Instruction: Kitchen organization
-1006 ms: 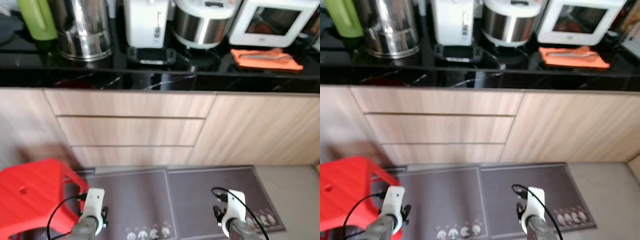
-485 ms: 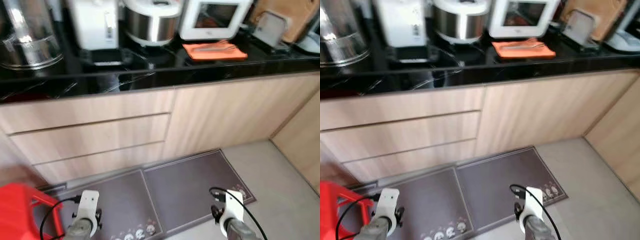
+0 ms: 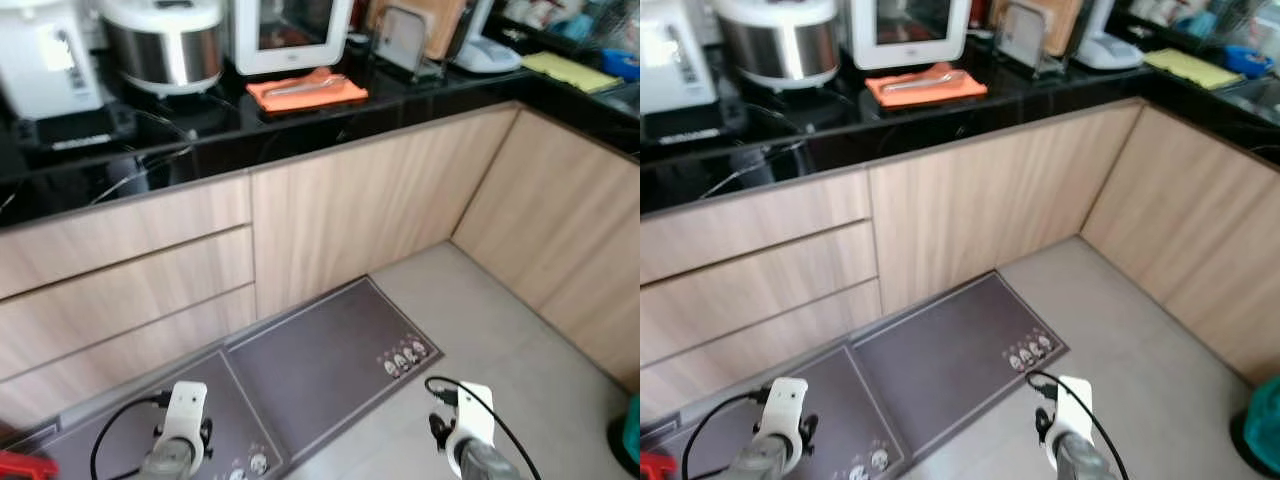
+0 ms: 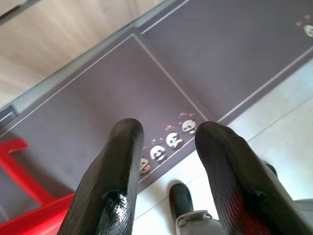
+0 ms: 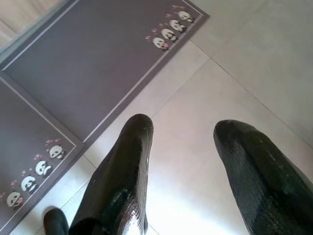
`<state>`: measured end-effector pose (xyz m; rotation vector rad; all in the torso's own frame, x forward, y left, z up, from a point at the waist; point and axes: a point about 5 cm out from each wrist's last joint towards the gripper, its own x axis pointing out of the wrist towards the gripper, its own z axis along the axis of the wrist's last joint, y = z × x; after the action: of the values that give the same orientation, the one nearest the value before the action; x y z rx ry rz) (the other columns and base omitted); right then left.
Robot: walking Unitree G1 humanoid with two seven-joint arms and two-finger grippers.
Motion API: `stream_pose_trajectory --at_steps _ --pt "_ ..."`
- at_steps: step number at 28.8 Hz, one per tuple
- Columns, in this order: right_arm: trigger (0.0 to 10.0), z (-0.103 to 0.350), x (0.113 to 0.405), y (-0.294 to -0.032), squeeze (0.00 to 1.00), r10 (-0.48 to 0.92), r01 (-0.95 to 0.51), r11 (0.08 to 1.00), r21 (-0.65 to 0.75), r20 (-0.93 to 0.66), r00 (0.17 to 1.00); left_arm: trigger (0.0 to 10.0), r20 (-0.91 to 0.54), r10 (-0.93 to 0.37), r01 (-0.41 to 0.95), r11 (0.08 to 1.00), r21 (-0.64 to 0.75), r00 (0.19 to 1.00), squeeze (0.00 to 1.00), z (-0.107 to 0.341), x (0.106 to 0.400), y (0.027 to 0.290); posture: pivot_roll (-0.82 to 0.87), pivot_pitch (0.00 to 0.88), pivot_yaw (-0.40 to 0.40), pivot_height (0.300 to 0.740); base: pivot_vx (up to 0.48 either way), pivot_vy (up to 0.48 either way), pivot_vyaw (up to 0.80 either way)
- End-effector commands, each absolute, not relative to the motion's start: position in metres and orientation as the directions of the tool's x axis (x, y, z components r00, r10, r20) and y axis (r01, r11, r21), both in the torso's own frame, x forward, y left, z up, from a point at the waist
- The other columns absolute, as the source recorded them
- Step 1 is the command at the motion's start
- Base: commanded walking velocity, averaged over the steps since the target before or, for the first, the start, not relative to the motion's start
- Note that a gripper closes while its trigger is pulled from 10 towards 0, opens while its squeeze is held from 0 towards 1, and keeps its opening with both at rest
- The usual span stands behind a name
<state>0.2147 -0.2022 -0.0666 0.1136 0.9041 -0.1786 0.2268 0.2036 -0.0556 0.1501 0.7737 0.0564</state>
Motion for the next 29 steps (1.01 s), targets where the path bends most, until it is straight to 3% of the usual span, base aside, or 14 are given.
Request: stream_pose_trajectory --at_steps 1,7,12,29 --pt "10.0 -0.0646 0.2165 -0.2074 0.00 -0.122 0.217 0.976 0.016 -0.784 0.608 10.0 -0.698 0.100 0.020 0.987 0.162 0.709 0.00 -0.0569 0.2254 0.2020 0.13 0.000 -0.110 0.740 0.000 0.000 -0.69" --pt "10.0 -0.0645 0.2164 -0.2080 0.00 -0.123 0.218 0.976 0.015 -0.785 0.608 10.0 -0.689 0.101 0.028 0.984 0.173 0.718 0.00 -0.0552 0.2278 0.2020 0.13 0.000 -0.111 0.740 0.000 0.000 -0.69" --pt "10.0 -0.0644 0.2165 -0.2084 0.00 -0.123 0.215 0.977 0.013 -0.785 0.607 10.0 -0.693 0.105 0.029 0.984 0.178 0.714 0.00 -0.0553 0.2277 0.2026 0.13 0.000 -0.113 0.740 0.000 -0.480 -0.69" --pt "10.0 -0.0642 0.2164 -0.2095 0.00 -0.120 0.200 0.980 0.005 -0.786 0.607 10.0 -0.694 0.087 0.071 0.978 0.196 0.714 0.00 -0.0556 0.2281 0.1991 0.13 0.000 -0.114 0.740 0.000 0.000 -0.68"
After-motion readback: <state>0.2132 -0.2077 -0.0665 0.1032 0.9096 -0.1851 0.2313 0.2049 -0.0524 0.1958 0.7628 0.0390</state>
